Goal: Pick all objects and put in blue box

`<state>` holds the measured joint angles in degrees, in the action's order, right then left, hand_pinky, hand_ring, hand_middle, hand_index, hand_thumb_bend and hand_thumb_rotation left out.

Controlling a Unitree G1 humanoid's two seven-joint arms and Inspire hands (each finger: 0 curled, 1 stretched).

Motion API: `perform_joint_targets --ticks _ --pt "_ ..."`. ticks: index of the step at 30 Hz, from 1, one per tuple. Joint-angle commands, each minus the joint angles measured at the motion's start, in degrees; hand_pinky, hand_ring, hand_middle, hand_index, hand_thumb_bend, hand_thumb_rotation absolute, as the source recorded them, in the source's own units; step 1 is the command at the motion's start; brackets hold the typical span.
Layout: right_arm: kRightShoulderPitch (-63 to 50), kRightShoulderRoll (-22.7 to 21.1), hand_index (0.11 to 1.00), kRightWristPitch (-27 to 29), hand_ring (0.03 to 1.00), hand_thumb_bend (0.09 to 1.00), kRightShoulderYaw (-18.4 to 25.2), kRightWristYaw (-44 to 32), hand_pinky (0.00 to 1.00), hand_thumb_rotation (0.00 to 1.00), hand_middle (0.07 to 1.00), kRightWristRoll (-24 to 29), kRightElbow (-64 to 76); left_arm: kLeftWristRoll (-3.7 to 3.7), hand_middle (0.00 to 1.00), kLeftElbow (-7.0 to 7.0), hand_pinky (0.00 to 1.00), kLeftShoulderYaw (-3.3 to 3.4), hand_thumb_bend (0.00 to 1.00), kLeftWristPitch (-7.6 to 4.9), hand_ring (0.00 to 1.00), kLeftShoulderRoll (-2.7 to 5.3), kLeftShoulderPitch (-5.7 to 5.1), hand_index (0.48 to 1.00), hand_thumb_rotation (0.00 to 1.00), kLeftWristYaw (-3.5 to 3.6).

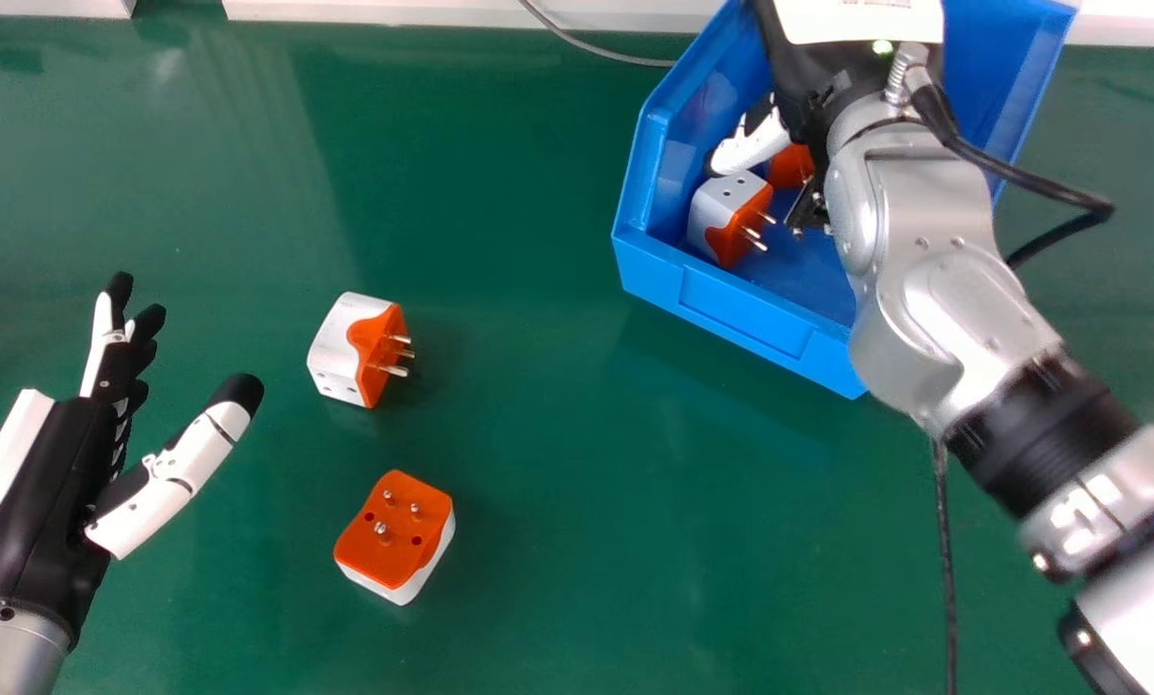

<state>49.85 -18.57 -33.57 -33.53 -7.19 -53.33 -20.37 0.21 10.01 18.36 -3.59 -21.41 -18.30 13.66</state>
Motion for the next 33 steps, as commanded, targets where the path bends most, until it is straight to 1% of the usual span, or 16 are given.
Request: perform_joint_targets --ticks 1,2,4,6,8,10,12,13,15,16,18,22,25,28,29,33 --pt "-1.88 -1.41 0.889 -1.83 0.852 0.565 0.81 -1.59 0.72 0.23 0.909 -2.94 6.0 0.36 1.0 0.63 1.0 0.27 0.53 -0.84 1.0 -0.86 -0.02 1.0 0.61 -0.03" --pt "-3.43 -1.58 0.881 -2.45 0.855 0.567 1.38 -2.53 0.72 0.23 0.912 -3.19 9.0 0.2 1.0 0.49 1.0 0.26 0.52 -1.07 1.0 -0.81 0.03 1.0 0.61 0.06" --pt "-7.98 -2.1 0.872 -3.44 0.866 0.569 2.67 -3.21 0.73 0.22 0.915 -4.07 16.68 0.25 1.0 0.36 1.0 0.23 0.52 -1.24 1.0 -0.71 0.08 1.0 0.6 -0.05" --pt "-13.32 -2.44 0.879 -3.6 0.866 0.572 4.31 -3.66 0.73 0.22 0.912 -4.29 24.96 0.27 1.0 0.57 1.0 0.17 0.51 -1.06 1.0 -0.68 0.03 1.0 0.6 -0.07" --pt "-18.35 -2.77 0.895 -3.25 0.88 0.54 5.47 -4.36 0.74 0.24 0.921 -4.92 32.26 0.87 1.0 0.79 1.0 0.04 0.52 -1.38 1.0 -0.74 -0.19 1.0 0.61 -0.31" --pt "-23.36 -2.85 0.907 -3.54 0.885 0.504 5.92 -5.96 0.74 0.29 0.926 -6.83 39.51 1.06 1.0 1.5 1.0 -0.01 0.53 -0.69 1.0 -0.61 -0.46 1.0 0.61 -0.37" --pt "-28.15 -2.68 0.907 -3.24 0.881 0.498 6.15 -7.13 0.74 0.31 0.931 -8.7 45.72 1.05 1.0 2.07 1.0 -0.01 0.53 -0.38 1.0 -0.44 -0.7 1.0 0.62 -0.27" --pt "-30.46 -2.53 0.901 -2.64 0.875 0.501 6.33 -7.4 0.74 0.3 0.926 -9.32 48.28 1.05 1.0 2.36 1.0 -0.01 0.53 -0.32 1.0 -0.31 -0.86 1.0 0.62 -0.28" --pt "-36.13 -2.17 0.899 -0.85 0.863 0.509 6.4 -7.27 0.72 0.29 0.919 -10.01 53.18 1.46 1.0 2.69 1.0 -0.04 0.52 -0.61 1.0 -0.15 -1.16 1.0 0.62 -0.54" --pt "-38.61 -2.03 0.909 0.39 0.867 0.51 6.46 -6.82 0.71 0.29 0.921 -9.93 54.89 1.66 1.0 2.78 1.0 -0.05 0.51 -0.83 1.0 -0.08 -1.29 1.0 0.62 -0.68" --pt "-43.08 -1.72 0.919 2.95 0.877 0.52 6.36 -5.99 0.7 0.29 0.921 -9.82 57.25 1.74 1.0 2.75 1.0 -0.01 0.51 -0.82 1.0 -0.11 -1.34 1.0 0.61 -0.65" --pt "-50.71 -2.68 0.923 10.04 0.883 0.47 7.06 -4.12 0.69 0.32 0.925 -8.12 60.35 2.42 1.0 2.55 1.0 -0.1 0.52 -0.86 1.0 -0.47 -1.26 1.0 0.63 -0.65" --pt "-54.28 -2.36 0.913 15.08 0.868 0.46 8.66 -1.75 0.69 0.34 0.92 -6.06 60.58 2.4 1.0 2.61 1.0 -0.17 0.53 -0.8 1.0 -0.35 -1.21 1.0 0.64 -0.62" --pt "-56.97 -3.53 0.898 21.65 0.854 0.449 9.89 1.42 0.68 0.39 0.91 -3.63 59.2 2.57 1.0 3.34 1.0 -0.36 0.53 -0.03 1.0 -0.08 -1.42 1.0 0.64 -0.84" --pt "-57.67 -4.31 0.898 24.2 0.86 0.435 10.38 2.03 0.69 0.4 0.914 -2.25 58.63 2.45 1.0 3.6 1.0 -0.41 0.53 0.16 1.0 0.07 -1.48 1.0 0.64 -0.88" --pt "-57.09 -8.86 0.931 34.86 0.895 0.392 12.01 3.32 0.72 0.45 0.94 1.53 54.17 2.13 1.0 3.43 1.0 -0.55 0.5 -0.69 1.0 0.2 -1.68 1.0 0.62 -0.78"
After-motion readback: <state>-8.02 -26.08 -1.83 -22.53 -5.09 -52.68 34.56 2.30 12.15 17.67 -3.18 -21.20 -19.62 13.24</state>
